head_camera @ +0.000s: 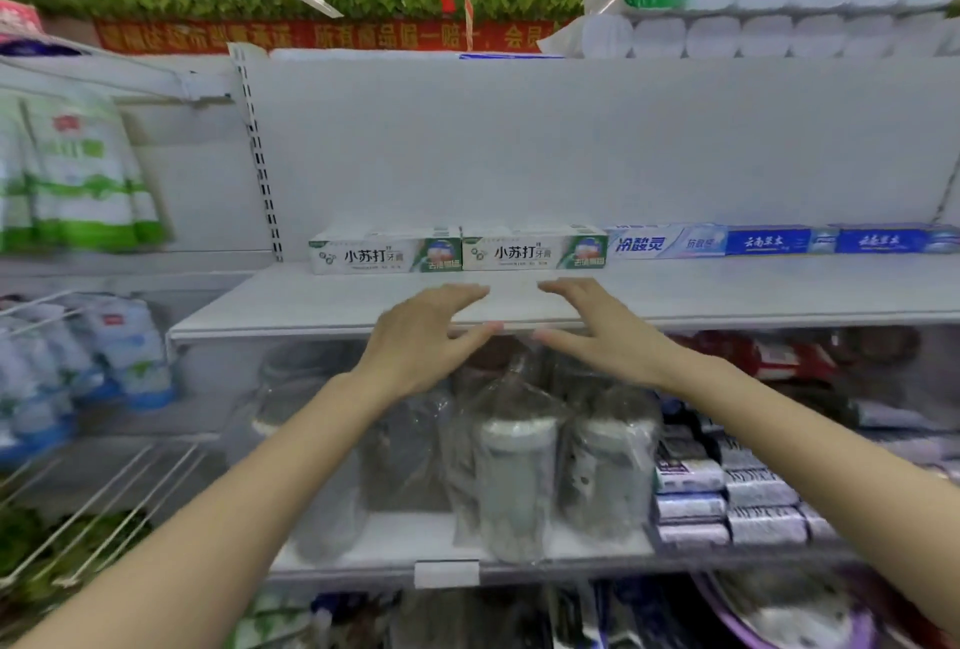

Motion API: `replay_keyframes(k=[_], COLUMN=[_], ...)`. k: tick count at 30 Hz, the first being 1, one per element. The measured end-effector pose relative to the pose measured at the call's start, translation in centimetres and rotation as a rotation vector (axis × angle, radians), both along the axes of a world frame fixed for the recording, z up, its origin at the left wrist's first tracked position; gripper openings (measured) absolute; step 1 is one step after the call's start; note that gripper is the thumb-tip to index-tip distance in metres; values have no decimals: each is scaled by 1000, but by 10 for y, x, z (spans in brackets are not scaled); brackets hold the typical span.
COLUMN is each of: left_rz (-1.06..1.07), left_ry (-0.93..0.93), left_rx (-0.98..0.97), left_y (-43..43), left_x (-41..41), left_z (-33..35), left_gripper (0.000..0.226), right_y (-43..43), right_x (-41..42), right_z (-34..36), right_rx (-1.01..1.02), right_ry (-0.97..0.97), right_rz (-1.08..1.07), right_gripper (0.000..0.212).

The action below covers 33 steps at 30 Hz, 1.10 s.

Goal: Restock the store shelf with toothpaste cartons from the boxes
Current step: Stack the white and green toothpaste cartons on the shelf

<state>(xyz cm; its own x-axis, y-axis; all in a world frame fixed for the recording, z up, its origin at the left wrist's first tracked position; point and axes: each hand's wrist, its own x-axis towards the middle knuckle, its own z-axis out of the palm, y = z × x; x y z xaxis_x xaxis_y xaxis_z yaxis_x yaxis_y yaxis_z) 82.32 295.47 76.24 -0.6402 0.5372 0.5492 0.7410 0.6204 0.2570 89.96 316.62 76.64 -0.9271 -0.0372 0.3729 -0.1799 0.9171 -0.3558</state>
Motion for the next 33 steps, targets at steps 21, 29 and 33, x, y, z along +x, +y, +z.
replay_keyframes(k=[21, 29, 33], left_rz=[-127, 74, 154], left_ry=[-384, -858, -998], left_rx=[-425, -431, -348], left_y=[-48, -82, -98], left_x=[68, 105, 122], left_z=[-329, -491, -555], left_gripper=[74, 63, 61], right_y=[-36, -59, -80], right_x=[58, 97, 115], right_z=[-313, -496, -575], right_rx=[95, -301, -602], right_ry=[-649, -1022, -1099], right_rz=[158, -9, -210], right_gripper=[78, 83, 77])
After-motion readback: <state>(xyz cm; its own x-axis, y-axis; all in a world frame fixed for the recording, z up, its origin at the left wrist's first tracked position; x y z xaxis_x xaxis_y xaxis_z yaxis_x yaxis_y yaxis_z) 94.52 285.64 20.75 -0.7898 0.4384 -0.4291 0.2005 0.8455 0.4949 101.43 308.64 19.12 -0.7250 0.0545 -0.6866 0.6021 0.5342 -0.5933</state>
